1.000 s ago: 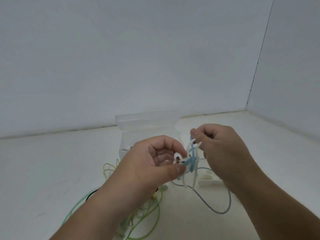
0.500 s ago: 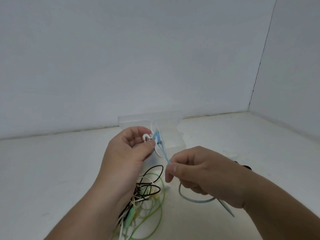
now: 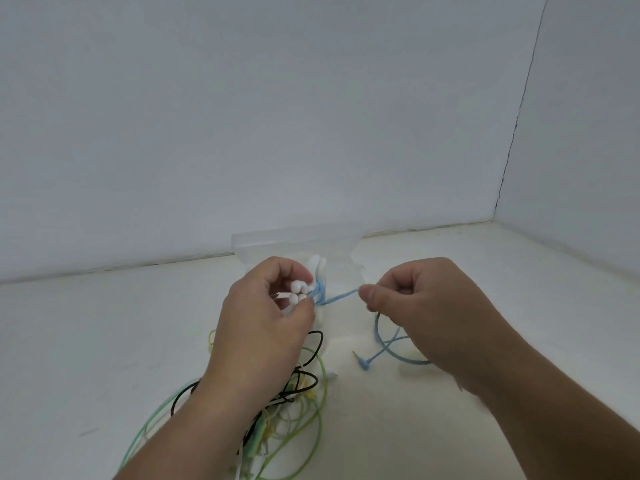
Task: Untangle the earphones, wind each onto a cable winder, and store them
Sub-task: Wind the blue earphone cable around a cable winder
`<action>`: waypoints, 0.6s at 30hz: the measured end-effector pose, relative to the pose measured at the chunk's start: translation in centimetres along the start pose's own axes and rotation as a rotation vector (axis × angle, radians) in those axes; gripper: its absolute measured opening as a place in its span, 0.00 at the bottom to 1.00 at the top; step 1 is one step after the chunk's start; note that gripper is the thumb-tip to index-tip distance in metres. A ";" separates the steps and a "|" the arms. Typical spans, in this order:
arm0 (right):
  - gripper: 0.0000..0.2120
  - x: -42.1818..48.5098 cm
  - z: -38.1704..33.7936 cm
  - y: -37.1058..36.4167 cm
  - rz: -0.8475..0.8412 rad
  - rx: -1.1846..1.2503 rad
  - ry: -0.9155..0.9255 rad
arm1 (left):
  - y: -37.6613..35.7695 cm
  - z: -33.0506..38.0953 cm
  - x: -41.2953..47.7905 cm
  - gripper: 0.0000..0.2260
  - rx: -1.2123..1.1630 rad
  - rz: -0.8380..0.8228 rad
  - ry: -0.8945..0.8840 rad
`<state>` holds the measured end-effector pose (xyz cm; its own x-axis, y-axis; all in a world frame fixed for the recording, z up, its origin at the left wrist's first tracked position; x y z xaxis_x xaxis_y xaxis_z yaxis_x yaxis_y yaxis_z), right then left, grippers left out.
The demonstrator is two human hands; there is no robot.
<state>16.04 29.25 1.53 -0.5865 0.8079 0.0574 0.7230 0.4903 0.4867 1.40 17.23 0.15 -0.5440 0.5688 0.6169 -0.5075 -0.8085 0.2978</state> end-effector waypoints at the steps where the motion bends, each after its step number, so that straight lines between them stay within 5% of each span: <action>1: 0.17 0.0 0.0 0.1 0.012 0.008 0.002 | 0.0 0.2 0.0 0.11 -0.008 0.008 0.000; 6: 0.21 -0.8 -1.3 -0.4 -0.070 0.020 0.107 | 0.1 0.7 0.0 0.10 -0.048 0.000 0.022; 11: 0.20 -1.4 -2.1 -1.3 -0.127 -0.041 0.197 | -1.3 0.5 -0.5 0.09 -0.023 -0.196 0.049; 18: 0.20 0.2 -0.8 0.2 0.081 0.030 0.109 | -2.2 0.8 -0.9 0.08 -0.258 -0.351 0.083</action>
<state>15.80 29.25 2.33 -0.5609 0.8058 0.1902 0.7792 0.4361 0.4503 3.51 18.43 -0.48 -0.3553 0.8212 0.4465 -0.8156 -0.5057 0.2811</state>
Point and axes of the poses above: each hand's wrist, its own x-axis towards the middle knuckle, its own y-axis out of the back of the hand, z = x × y, the point moved 6 cm from there along x, towards the middle knuckle, and after that the axes turned 14 degrees about -y, right-handed, at the moved point
